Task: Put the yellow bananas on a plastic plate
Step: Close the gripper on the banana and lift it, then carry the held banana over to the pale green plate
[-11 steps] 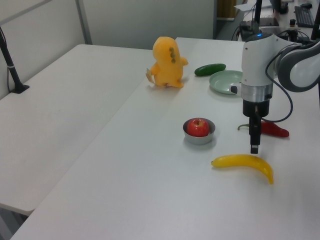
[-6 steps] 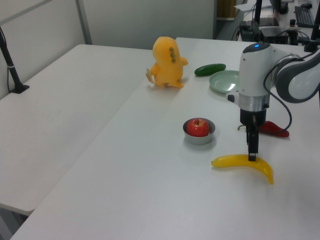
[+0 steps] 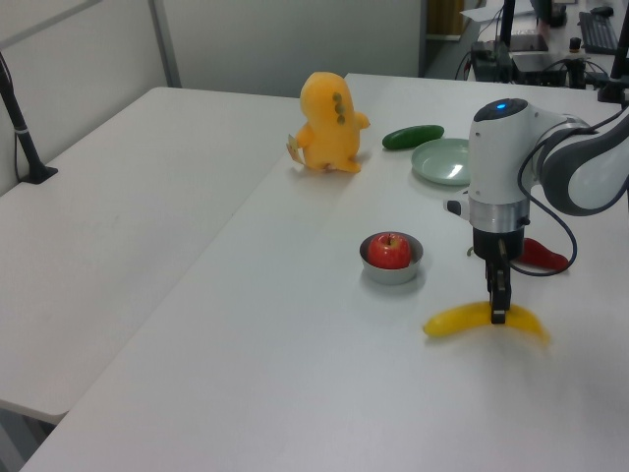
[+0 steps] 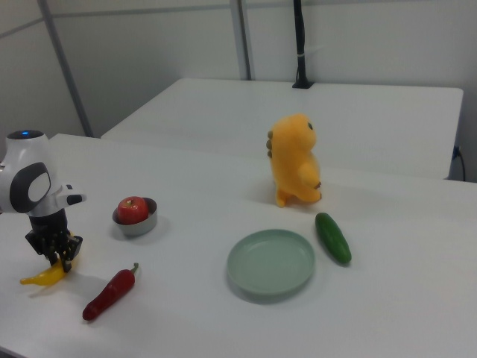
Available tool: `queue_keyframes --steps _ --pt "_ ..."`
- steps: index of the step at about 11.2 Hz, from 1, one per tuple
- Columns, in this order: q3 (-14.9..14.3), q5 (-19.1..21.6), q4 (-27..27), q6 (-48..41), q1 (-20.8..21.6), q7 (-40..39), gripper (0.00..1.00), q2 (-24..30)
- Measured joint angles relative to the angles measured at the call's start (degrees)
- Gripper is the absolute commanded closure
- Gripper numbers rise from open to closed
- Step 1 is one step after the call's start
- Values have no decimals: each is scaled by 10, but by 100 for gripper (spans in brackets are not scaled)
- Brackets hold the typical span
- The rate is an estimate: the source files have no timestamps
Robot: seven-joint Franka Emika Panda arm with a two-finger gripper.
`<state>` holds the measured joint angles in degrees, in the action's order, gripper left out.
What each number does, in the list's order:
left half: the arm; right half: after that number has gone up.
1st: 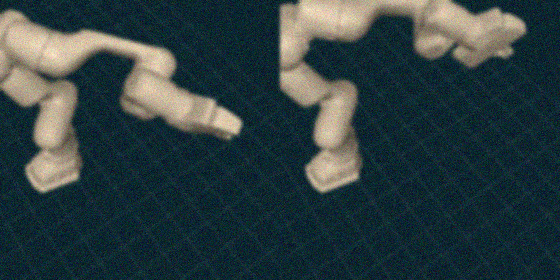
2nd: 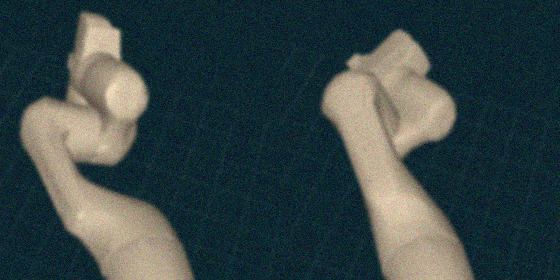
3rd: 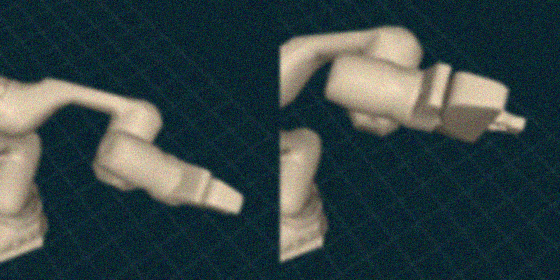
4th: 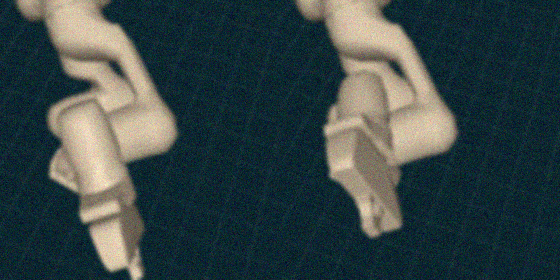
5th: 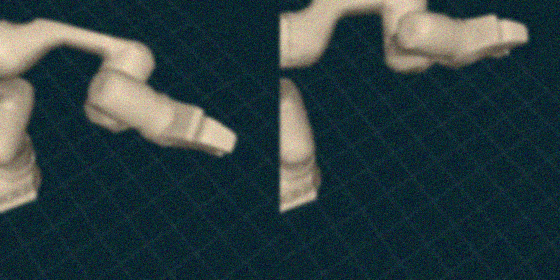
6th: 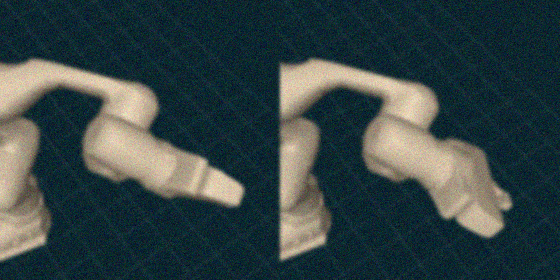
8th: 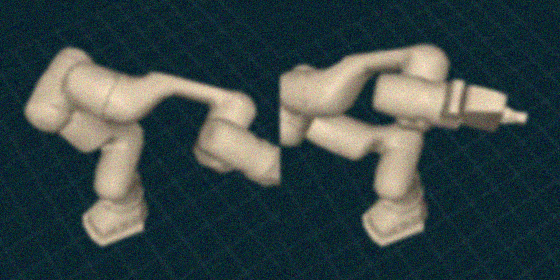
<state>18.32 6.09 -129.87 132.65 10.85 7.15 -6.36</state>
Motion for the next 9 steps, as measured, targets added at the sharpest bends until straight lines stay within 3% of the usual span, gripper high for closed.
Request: queue_keyframes --steps 6,9 --pt "0 0 4 -12 -2 18 100 7" --pt "0 0 44 -110 -12 21 100 44"
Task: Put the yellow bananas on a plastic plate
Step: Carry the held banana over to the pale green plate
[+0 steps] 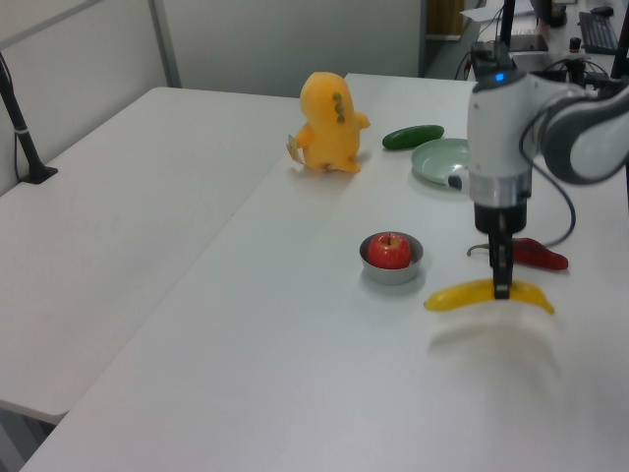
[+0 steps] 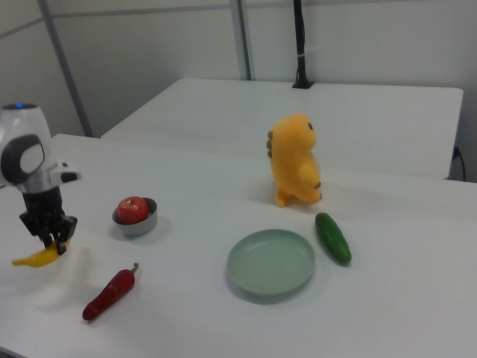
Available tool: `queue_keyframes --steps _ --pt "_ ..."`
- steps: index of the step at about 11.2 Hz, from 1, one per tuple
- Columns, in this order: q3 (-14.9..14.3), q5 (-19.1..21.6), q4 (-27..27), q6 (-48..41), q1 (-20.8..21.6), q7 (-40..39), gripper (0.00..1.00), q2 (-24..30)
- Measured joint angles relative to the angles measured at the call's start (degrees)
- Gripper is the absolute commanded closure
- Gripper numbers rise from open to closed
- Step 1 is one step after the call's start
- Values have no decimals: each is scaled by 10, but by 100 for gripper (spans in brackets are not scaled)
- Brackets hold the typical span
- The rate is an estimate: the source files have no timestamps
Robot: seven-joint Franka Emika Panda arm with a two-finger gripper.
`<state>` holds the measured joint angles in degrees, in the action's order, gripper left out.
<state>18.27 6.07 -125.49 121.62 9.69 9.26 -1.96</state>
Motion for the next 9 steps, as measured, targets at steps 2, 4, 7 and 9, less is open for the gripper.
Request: queue_keyframes --steps 2,4,7,9 --pt "-6 0 58 -82 -13 0 100 18" --pt "-32 0 124 -137 -21 0 100 25" --pt "-102 0 211 -194 -22 -38 100 26" --pt "-162 0 236 -199 -23 -112 100 25"
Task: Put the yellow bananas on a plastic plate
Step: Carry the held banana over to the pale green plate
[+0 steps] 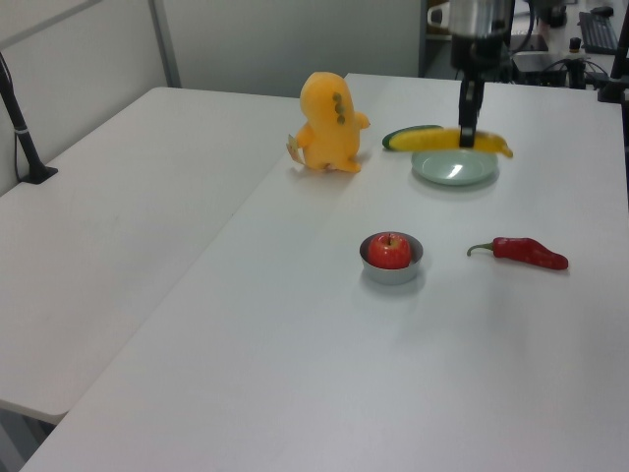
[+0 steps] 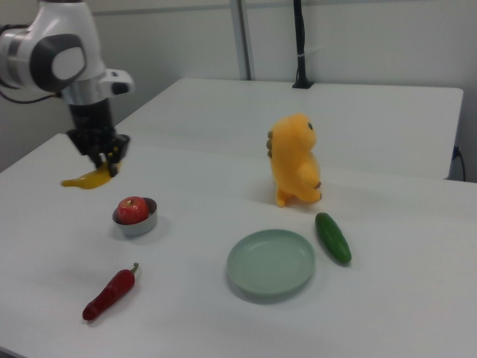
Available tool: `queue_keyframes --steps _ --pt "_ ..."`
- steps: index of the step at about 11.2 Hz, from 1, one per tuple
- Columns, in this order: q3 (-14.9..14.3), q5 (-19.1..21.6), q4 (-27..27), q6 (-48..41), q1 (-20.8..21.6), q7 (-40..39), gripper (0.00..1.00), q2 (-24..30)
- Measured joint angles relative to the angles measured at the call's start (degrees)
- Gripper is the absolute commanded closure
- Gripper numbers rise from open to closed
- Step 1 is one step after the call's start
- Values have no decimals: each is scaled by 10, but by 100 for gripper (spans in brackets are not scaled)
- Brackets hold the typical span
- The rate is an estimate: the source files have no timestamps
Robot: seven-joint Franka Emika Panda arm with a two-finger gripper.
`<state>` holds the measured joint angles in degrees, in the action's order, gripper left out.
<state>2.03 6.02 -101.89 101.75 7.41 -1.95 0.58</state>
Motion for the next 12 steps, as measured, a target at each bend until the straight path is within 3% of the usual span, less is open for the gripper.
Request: queue_keyframes --steps 3,7,12 --pt "-79 0 11 0 -4 -118 99 -5" --pt "-146 -3 11 62 -8 -206 99 -42" --pt "-171 -32 10 187 -35 -245 99 -121"
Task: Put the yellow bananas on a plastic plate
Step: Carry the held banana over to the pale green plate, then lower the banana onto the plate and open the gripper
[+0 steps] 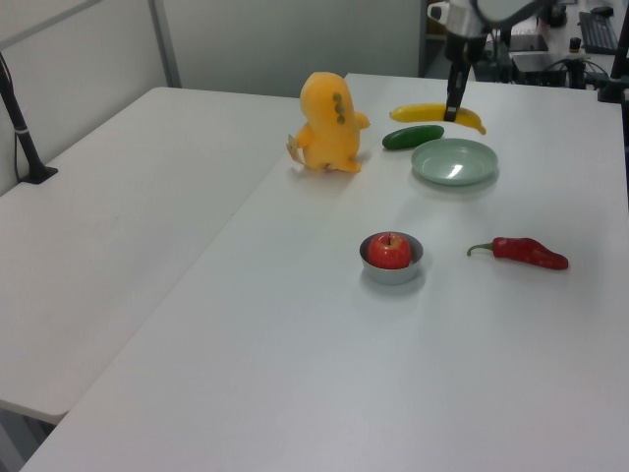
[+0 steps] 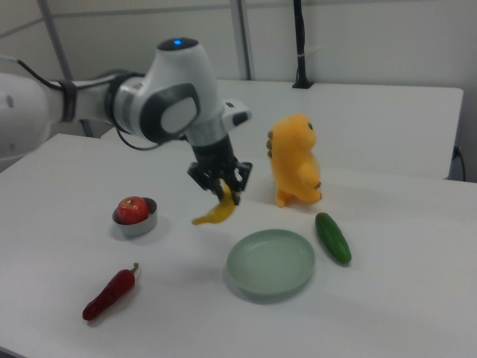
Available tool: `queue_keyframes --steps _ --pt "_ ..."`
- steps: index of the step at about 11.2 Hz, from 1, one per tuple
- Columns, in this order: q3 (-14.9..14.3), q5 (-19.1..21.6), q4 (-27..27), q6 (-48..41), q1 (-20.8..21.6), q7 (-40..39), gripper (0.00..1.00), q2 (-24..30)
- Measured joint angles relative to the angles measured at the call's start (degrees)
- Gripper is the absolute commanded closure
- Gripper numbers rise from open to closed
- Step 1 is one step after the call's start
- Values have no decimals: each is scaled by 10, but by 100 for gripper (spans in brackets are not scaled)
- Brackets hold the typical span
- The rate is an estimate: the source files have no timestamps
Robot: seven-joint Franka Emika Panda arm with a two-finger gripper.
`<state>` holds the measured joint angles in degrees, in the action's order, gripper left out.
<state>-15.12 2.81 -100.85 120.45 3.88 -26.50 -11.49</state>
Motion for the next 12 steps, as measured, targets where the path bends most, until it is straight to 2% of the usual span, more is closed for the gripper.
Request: queue_keyframes --steps 5,7,8,9,10,12 --pt "-3 -30 -3 107 -47 -19 99 -89" --pt "-4 -30 -4 124 -63 -30 94 -114" --pt "-4 -30 -4 131 -70 -34 79 -124" --pt "-4 -33 -4 134 -74 -36 47 -133" --pt "-4 -35 -4 135 -76 -37 22 -139" --pt "-4 -35 -3 135 -76 -37 0 -141"
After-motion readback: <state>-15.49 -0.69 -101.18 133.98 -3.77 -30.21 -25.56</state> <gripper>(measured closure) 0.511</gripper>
